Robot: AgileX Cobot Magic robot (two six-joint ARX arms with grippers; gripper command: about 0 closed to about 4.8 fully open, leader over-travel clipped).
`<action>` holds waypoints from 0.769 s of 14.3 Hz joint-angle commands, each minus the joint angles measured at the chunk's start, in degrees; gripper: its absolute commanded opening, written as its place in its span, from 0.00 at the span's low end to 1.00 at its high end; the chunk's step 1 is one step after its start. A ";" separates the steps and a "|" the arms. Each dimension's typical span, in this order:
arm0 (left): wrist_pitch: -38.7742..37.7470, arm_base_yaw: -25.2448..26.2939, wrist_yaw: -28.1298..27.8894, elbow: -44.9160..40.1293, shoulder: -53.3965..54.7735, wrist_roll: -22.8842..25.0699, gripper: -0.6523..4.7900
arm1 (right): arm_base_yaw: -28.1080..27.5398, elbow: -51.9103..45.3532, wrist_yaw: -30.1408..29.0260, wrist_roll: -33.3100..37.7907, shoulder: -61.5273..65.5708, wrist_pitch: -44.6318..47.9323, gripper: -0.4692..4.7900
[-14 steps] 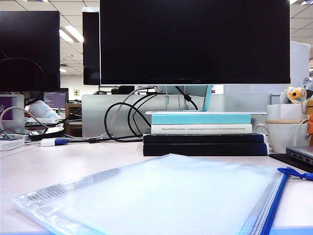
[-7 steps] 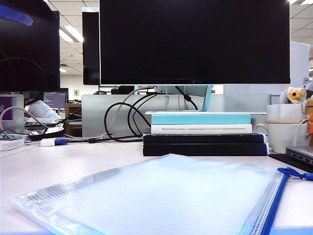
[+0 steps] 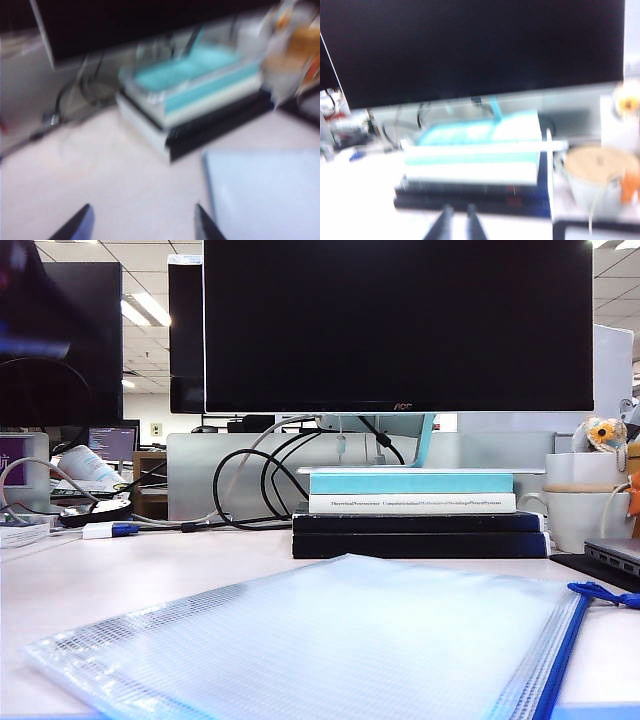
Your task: Pick up the transparent plastic file bag with a blue zipper and close its zipper.
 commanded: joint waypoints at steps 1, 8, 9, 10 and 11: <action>3.15 3.28 1.97 -1.92 -1.81 -2.84 0.62 | 0.02 -2.38 -0.15 0.35 -0.42 1.16 0.18; 6.54 27.06 22.62 -5.88 -2.67 -10.95 0.55 | -0.35 -6.27 -0.98 -2.56 -7.98 -1.25 0.11; 7.04 27.91 22.49 -6.38 -2.91 -10.97 0.55 | -0.59 -6.27 -0.66 -4.37 -8.79 -2.71 0.10; 9.07 28.35 19.52 -8.50 -4.50 -11.39 0.54 | -1.68 -6.25 2.03 -4.61 -11.47 -4.92 0.10; 10.12 28.63 17.75 -10.71 -6.88 -11.89 0.54 | -2.86 -6.25 2.03 -4.61 -14.05 -6.51 0.10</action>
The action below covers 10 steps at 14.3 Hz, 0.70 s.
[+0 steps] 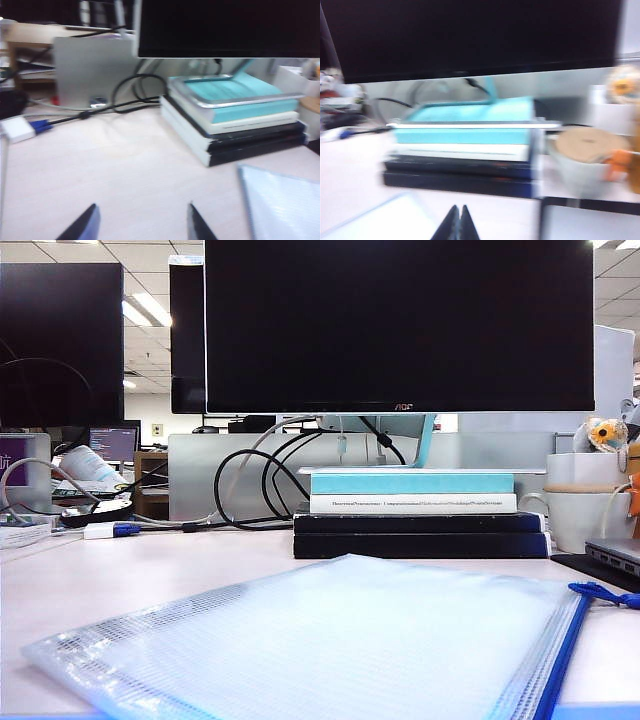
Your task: Pick up the transparent plastic file bag with a blue zipper and close its zipper.
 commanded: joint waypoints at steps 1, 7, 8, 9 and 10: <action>2.62 0.83 -4.26 -4.85 -5.60 -1.95 0.50 | -3.28 0.31 1.95 -0.55 -6.64 -4.59 0.10; -5.38 3.72 -8.87 -10.78 -18.32 -8.00 0.43 | -6.97 0.20 9.25 0.20 -7.17 -11.30 0.09; -9.11 3.72 -10.16 -10.78 -20.41 -8.00 0.43 | -6.99 0.20 9.25 0.20 -7.17 -11.32 0.09; -13.03 3.72 -11.26 -10.78 -24.63 -7.82 0.43 | -6.99 0.20 9.25 0.20 -7.17 -11.30 0.09; -15.08 3.69 -13.33 -10.78 -28.89 -7.87 0.43 | -6.99 0.20 9.22 0.20 -7.17 -11.15 0.09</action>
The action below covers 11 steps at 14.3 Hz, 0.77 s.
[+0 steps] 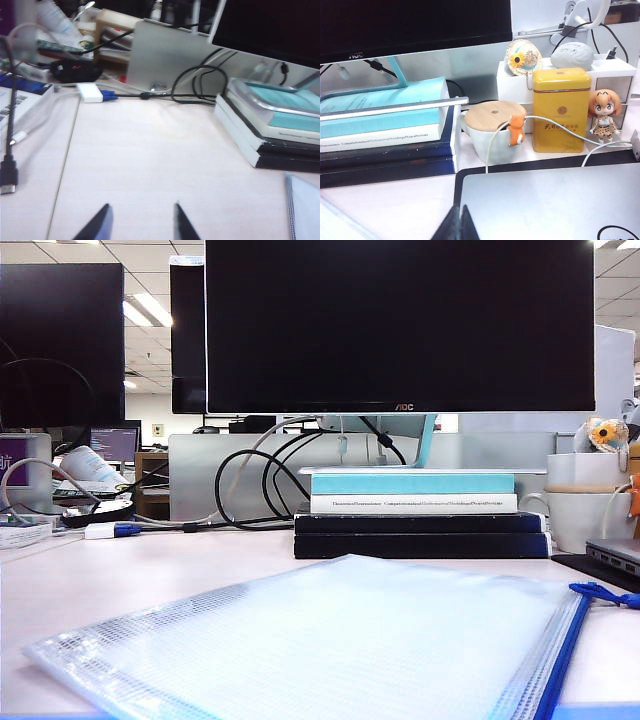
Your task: Pick up the transparent plastic file bag with a blue zipper and close its zipper.
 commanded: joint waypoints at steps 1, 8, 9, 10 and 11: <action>-4.98 -0.13 -3.21 0.15 -7.98 -0.50 0.43 | 0.00 0.17 -0.28 0.11 -0.09 1.16 0.09; -15.34 -19.12 -18.25 0.15 -13.22 7.48 0.40 | 0.07 -0.90 -9.88 -0.24 -0.09 2.16 0.09; -14.97 -19.65 -18.95 0.15 -13.22 8.20 0.40 | 0.04 -0.90 -9.77 -0.26 -0.09 2.14 0.09; -14.14 -19.63 -18.84 0.15 -13.22 8.72 0.39 | 0.04 -0.92 -9.70 -0.44 -0.09 2.12 0.09; -14.29 -19.61 -19.87 0.15 -13.22 8.85 0.33 | 0.09 -1.27 -10.32 -0.31 -0.09 -1.88 0.09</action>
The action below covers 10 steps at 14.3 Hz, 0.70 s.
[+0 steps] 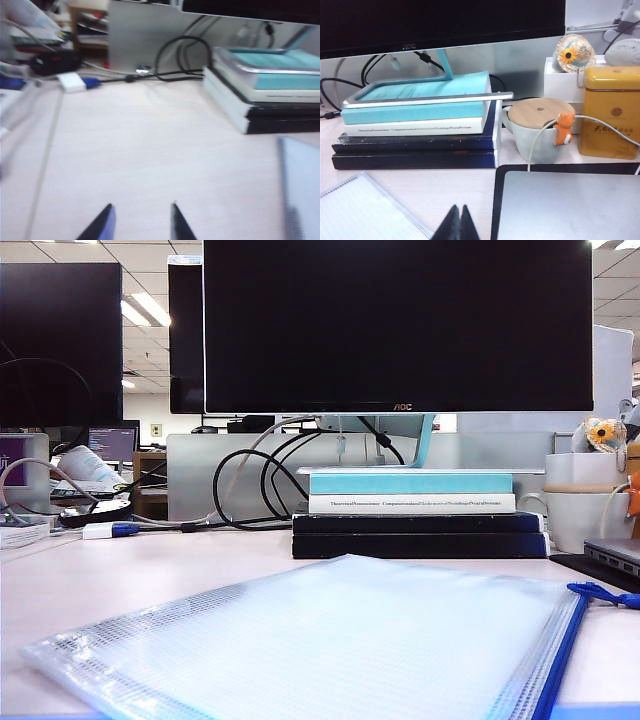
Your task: Pick up the transparent plastic file bag with a blue zipper and close its zipper.
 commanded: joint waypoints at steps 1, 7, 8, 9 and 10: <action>1.09 0.11 -1.44 0.15 -0.02 1.27 0.10 | 0.02 -0.22 -0.76 0.81 -0.09 -7.19 0.09; -1.66 0.13 -12.35 0.15 -0.02 5.09 0.11 | 0.02 -0.22 -4.20 3.06 -0.09 -7.72 0.13; -2.43 0.11 -13.64 0.17 0.00 5.11 0.11 | 0.02 -0.20 -4.04 3.19 -0.09 -7.58 0.13; -2.78 0.11 -12.83 0.17 -0.02 5.11 0.13 | 0.04 -0.20 -4.15 3.17 -0.09 -7.63 0.13; -2.62 0.11 -10.01 0.17 -0.02 5.95 0.25 | 0.02 -0.17 -4.15 3.15 -0.09 -7.61 0.13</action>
